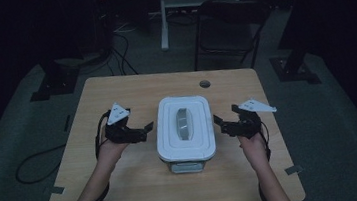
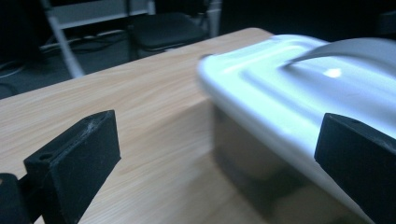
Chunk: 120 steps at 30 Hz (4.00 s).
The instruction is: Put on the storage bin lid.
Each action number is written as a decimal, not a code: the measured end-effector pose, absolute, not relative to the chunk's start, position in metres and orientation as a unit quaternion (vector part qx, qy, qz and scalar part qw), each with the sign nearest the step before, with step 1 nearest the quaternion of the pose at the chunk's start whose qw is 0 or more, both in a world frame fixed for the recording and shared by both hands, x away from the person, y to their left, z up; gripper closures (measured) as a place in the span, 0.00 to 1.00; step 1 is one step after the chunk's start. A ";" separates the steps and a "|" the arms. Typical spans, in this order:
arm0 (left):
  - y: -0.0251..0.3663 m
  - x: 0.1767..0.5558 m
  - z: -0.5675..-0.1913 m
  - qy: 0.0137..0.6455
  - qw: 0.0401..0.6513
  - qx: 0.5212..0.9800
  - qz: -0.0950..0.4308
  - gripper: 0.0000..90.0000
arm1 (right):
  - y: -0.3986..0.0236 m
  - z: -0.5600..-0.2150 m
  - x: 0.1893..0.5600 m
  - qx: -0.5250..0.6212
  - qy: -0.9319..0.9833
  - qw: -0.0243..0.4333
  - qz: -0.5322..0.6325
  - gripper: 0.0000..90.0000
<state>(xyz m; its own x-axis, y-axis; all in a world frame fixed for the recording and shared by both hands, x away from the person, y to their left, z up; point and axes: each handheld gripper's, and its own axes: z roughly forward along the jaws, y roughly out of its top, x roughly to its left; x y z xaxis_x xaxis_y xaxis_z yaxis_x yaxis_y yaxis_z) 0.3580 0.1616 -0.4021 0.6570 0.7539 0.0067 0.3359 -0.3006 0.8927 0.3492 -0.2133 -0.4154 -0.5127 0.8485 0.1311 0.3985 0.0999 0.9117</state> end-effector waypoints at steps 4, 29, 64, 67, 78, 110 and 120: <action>0.142 0.357 -0.406 0.330 0.448 0.804 0.209 0.01 | -0.193 -0.416 0.348 0.416 0.738 0.210 0.489 0.15; 0.133 0.335 -0.419 0.334 0.431 0.820 0.178 0.01 | -0.185 -0.431 0.332 0.413 0.759 0.168 0.474 0.15; 0.156 0.345 -0.403 0.318 0.463 0.798 0.221 0.01 | -0.204 -0.415 0.332 0.417 0.733 0.271 0.465 0.13; 0.159 0.345 -0.404 0.322 0.464 0.795 0.220 0.01 | -0.208 -0.417 0.332 0.421 0.732 0.273 0.461 0.13; 0.180 0.346 -0.409 0.337 0.465 0.786 0.230 0.01 | -0.232 -0.426 0.330 0.451 0.715 0.285 0.451 0.13; 0.249 0.341 -0.481 0.429 0.417 0.771 0.215 0.01 | -0.277 -0.493 0.318 0.510 0.699 0.295 0.405 0.13; 0.287 0.325 -0.498 0.473 0.402 0.751 0.225 0.01 | -0.303 -0.505 0.308 0.541 0.675 0.317 0.389 0.13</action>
